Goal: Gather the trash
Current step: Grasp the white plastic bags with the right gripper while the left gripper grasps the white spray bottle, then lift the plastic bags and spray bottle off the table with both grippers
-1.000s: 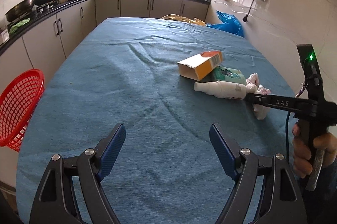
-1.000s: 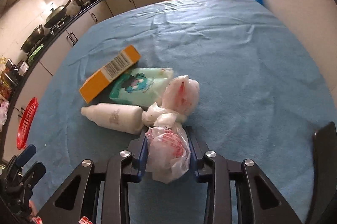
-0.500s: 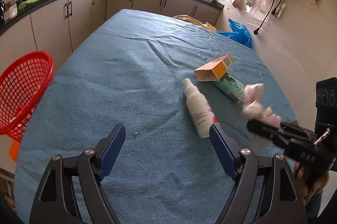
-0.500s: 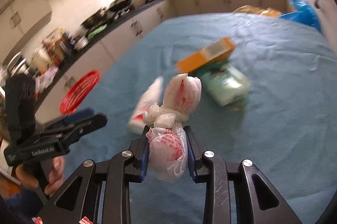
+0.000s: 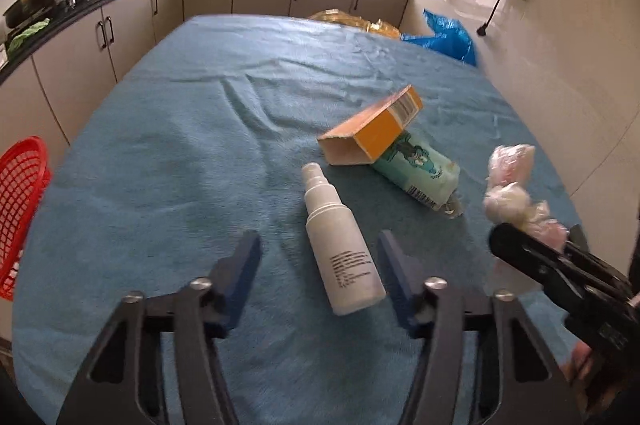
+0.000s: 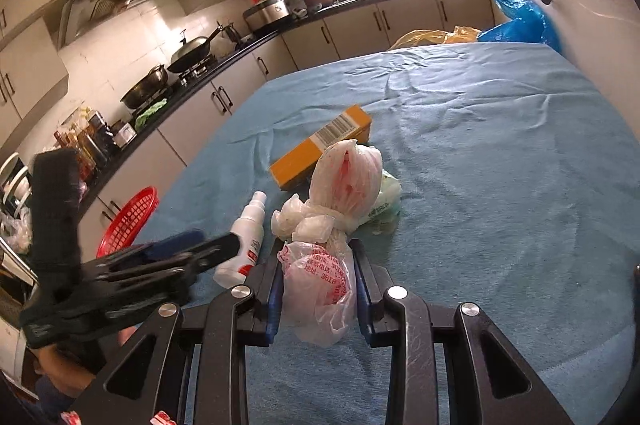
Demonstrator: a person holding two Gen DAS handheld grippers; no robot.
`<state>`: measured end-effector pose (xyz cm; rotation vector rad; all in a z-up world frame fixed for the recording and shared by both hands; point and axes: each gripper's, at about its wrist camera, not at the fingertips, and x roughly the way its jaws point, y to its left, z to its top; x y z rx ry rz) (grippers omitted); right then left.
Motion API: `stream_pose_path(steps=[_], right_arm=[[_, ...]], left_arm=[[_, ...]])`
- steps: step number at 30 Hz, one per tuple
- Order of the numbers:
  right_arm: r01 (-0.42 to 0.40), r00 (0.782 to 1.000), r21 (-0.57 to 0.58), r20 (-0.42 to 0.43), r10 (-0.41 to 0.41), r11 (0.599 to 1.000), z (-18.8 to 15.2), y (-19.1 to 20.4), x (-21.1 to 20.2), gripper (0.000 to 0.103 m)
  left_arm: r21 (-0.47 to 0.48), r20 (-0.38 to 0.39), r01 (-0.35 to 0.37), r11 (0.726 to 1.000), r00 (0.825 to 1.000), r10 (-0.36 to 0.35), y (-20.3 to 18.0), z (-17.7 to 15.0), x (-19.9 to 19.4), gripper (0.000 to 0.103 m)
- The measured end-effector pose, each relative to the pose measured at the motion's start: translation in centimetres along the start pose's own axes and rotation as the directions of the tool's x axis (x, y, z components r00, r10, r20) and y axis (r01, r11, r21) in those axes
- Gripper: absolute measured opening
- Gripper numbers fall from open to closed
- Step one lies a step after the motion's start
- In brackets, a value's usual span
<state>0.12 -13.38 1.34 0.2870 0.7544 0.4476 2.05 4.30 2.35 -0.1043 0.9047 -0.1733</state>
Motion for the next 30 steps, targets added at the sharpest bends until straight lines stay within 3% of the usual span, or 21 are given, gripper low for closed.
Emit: stream_pose_path(steps=[4,7,12,20,30], right_arm=[[0.002,1.0,0.003,0.004,-0.002,1.0,-0.1,-0.1,0.0,0.032],[0.008,1.0,-0.011,0.004,-0.008,1.0,-0.1,0.3,0.1,0.032],[0.021,1.0,-0.031,0.005,-0.021,0.999,-0.3,0.7,0.1,0.032],[0.058,0.998,-0.119,-0.005,-0.059,0.991,-1.0,2.2,0.9,0.032],[0.096,0.995,-0.171,0.002,-0.097,0.981,-1.4,2.8,1.4,0.032]], left_arm=[[0.002,-0.038,0.007,1.0,0.999,-0.007,-0.5,0.1,1.5,0.033],[0.011,-0.031,-0.002,1.0,1.0,0.003,-0.5,0.1,1.7,0.029],[-0.001,-0.002,0.004,1.0,1.0,-0.004,0.3,-0.4,1.1,0.029],[-0.044,0.157,-0.021,0.999,0.987,0.028,1.7,-1.9,-1.9,0.029],[-0.015,0.194,-0.03,0.999,0.98,0.032,1.3,-1.8,-2.4,0.029]])
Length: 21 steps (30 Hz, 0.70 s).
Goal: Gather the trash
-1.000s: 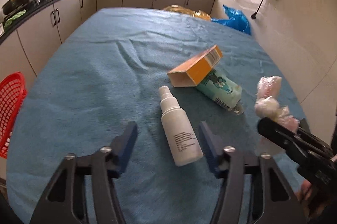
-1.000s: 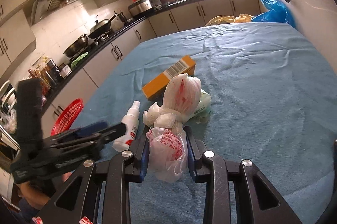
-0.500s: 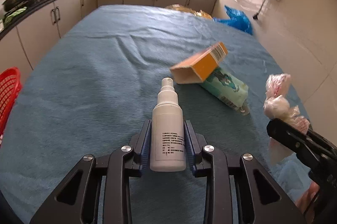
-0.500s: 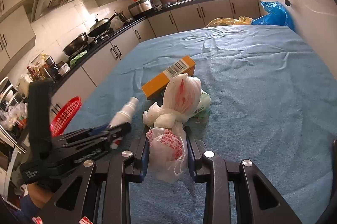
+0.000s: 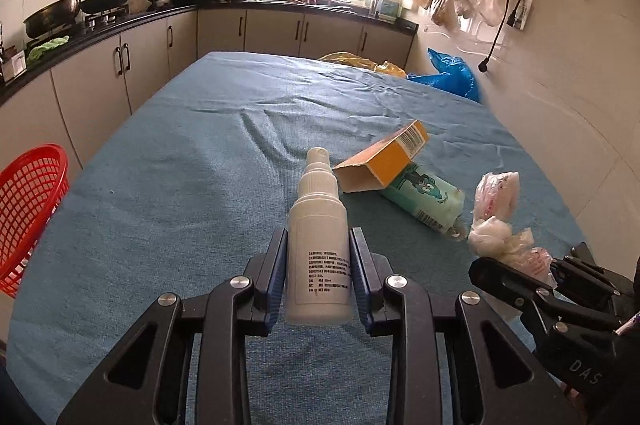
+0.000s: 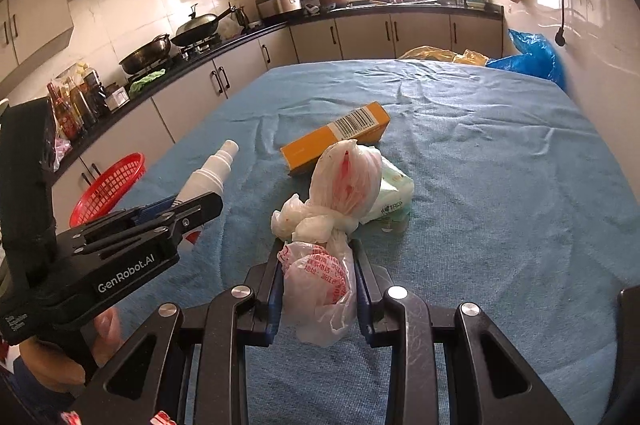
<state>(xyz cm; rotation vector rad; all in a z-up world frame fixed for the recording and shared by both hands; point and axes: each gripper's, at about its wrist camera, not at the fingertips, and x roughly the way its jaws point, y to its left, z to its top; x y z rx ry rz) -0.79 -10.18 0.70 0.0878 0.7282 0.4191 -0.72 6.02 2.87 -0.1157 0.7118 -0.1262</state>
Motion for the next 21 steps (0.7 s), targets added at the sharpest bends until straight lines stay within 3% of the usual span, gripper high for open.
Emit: stream_pose_path(steps=[21], right_arm=[[0.006,1.0,-0.006,-0.006,-0.006,1.0,-0.19,0.39,0.04,0.032]], left_arm=[[0.006,-0.002,-0.006,1.0,1.0,0.006,-0.28,-0.04,0.09,0.029]])
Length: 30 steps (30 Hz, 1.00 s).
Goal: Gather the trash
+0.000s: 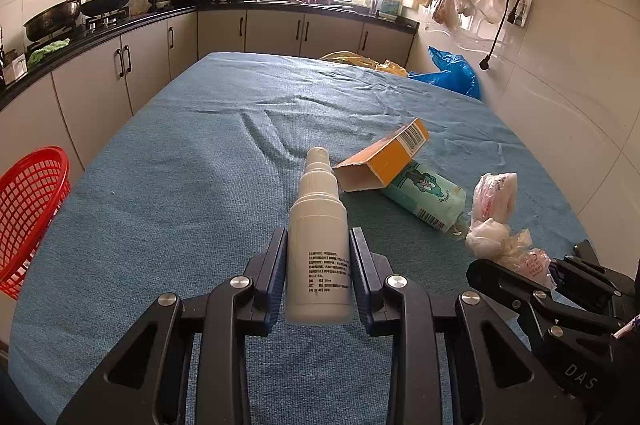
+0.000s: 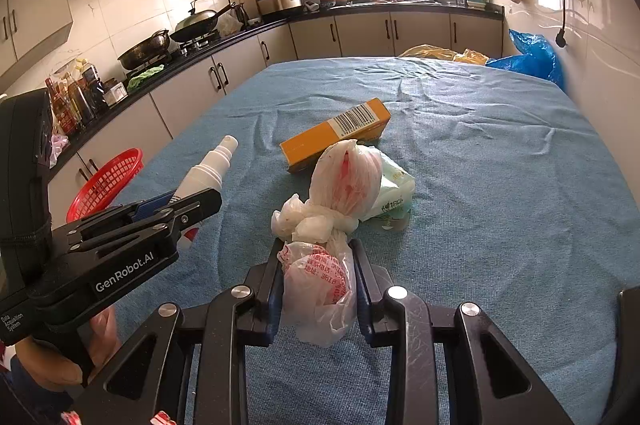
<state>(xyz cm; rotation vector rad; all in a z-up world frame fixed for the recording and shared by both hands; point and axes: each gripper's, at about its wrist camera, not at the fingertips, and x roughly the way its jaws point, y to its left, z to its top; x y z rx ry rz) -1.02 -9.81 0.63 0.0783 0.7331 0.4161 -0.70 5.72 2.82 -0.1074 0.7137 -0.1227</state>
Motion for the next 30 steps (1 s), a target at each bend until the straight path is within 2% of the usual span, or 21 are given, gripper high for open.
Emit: stream_pose_path(steps=[30], right_arm=[[-0.002,1.0,0.004,0.005,0.002,1.0,0.02,-0.11,0.05,0.032]], left_arm=[[-0.001,-0.001,0.0,1.0,1.0,0.0,0.04,0.04,0.02,0.029]])
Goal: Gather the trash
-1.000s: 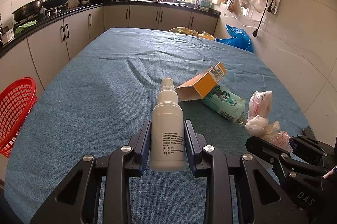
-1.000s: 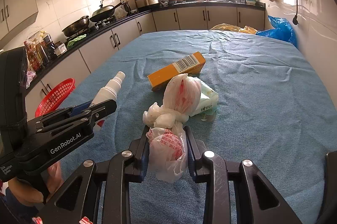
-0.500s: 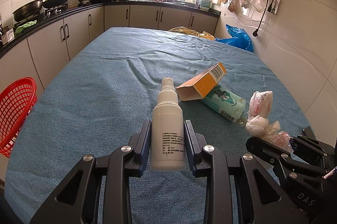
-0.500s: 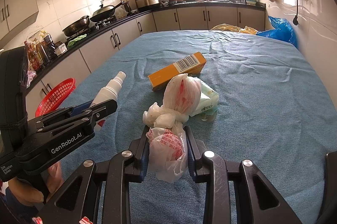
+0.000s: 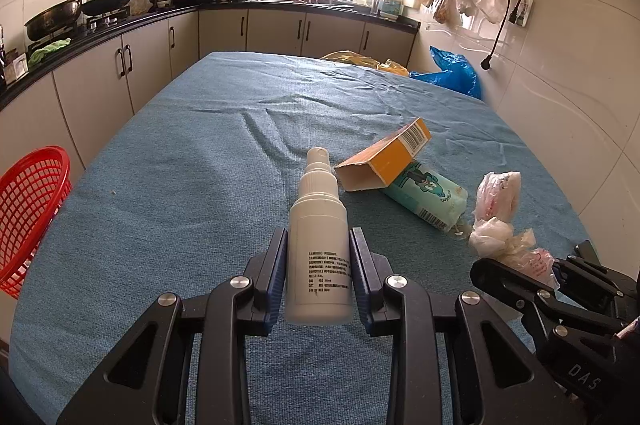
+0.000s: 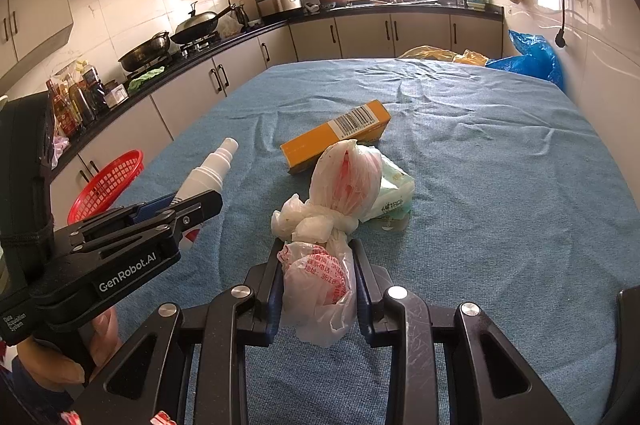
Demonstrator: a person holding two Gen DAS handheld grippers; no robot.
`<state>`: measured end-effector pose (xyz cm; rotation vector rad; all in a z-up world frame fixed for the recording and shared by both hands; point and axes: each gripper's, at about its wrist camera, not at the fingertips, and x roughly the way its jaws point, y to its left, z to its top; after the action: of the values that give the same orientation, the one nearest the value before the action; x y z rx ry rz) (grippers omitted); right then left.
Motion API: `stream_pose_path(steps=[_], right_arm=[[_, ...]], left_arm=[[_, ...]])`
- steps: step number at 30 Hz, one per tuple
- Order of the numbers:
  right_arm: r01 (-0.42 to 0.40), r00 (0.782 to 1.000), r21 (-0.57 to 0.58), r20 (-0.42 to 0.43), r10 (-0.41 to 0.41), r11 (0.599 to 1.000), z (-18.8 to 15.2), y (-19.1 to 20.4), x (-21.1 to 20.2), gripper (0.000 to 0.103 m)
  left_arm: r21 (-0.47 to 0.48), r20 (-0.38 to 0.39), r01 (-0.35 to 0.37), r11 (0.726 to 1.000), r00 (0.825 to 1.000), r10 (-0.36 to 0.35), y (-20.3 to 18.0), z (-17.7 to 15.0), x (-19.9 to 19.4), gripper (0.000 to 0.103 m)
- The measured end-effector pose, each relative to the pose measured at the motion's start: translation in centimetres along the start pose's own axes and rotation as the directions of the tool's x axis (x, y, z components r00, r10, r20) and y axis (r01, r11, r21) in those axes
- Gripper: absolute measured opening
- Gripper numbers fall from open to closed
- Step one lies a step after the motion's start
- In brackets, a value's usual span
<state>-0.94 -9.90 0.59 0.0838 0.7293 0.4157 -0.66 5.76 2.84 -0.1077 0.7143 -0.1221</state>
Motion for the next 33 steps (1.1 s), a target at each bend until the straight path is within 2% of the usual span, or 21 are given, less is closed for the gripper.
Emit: stream_pose_path(steps=[33], right_arm=[[-0.002,1.0,0.021,-0.005,0.002,1.0,-0.19,-0.32,-0.01,0.032]], left_arm=[[-0.005,-0.005,-0.008,1.0,1.0,0.008,0.31,-0.29,0.23,0.029]])
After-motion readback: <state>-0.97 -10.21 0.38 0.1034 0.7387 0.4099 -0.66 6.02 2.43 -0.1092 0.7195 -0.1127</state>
